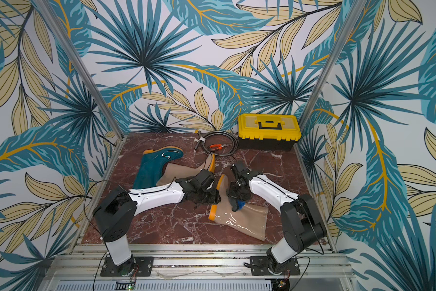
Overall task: Wipe the rubber boots with a cloth
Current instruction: Wipe the dirt off the rubber boot.
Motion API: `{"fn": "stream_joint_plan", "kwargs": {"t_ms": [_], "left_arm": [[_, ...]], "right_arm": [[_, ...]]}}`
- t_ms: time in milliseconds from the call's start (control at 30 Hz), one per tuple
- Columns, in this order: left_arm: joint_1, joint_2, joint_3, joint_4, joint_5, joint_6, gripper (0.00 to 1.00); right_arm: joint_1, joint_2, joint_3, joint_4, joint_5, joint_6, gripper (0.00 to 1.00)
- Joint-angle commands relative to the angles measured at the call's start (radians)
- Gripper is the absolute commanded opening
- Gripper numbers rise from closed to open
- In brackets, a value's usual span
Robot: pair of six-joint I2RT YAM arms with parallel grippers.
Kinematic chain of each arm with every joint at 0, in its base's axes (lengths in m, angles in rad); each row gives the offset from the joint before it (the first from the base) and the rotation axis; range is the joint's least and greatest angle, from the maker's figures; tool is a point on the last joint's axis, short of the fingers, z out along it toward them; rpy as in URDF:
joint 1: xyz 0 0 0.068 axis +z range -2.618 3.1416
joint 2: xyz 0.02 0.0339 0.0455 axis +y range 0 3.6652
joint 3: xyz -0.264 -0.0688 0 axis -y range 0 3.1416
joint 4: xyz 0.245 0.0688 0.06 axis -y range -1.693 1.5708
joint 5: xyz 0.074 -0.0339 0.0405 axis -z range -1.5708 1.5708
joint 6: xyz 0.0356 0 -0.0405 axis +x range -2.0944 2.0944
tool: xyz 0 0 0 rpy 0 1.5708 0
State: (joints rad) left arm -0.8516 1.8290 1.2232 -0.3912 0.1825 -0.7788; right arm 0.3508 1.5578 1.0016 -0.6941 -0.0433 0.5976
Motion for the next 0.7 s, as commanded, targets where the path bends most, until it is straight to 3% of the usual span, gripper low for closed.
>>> {"fn": "stream_joint_plan", "kwargs": {"t_ms": [0,100,233,367,433,600,633,667], "left_arm": [[0.01,0.014,-0.021,0.035,0.033,-0.011,0.48],[0.033,0.015,-0.065,0.107,0.091,-0.06,0.4],[0.04,0.01,-0.072,0.148,0.093,-0.08,0.24],[0.042,-0.004,-0.065,0.147,0.068,-0.088,0.1],[0.044,-0.018,-0.069,0.147,0.033,-0.106,0.07],[0.055,-0.007,-0.063,0.147,0.014,-0.137,0.08],[0.056,0.0,-0.058,0.147,0.022,-0.138,0.15],[0.055,0.006,-0.051,0.147,0.031,-0.139,0.29]], "right_arm": [[-0.162,-0.059,-0.103,-0.147,0.078,-0.054,0.0],[-0.271,-0.144,-0.137,-0.153,0.054,-0.074,0.0],[-0.275,-0.188,-0.082,-0.164,0.013,-0.052,0.0],[-0.088,-0.168,0.059,-0.214,0.119,-0.013,0.0],[-0.003,-0.14,0.116,-0.193,0.092,0.002,0.0],[0.136,-0.078,0.155,-0.049,0.006,0.024,0.0],[0.156,-0.054,0.165,-0.048,0.01,0.019,0.0],[0.166,-0.027,0.17,-0.055,0.007,0.014,0.0]]}}
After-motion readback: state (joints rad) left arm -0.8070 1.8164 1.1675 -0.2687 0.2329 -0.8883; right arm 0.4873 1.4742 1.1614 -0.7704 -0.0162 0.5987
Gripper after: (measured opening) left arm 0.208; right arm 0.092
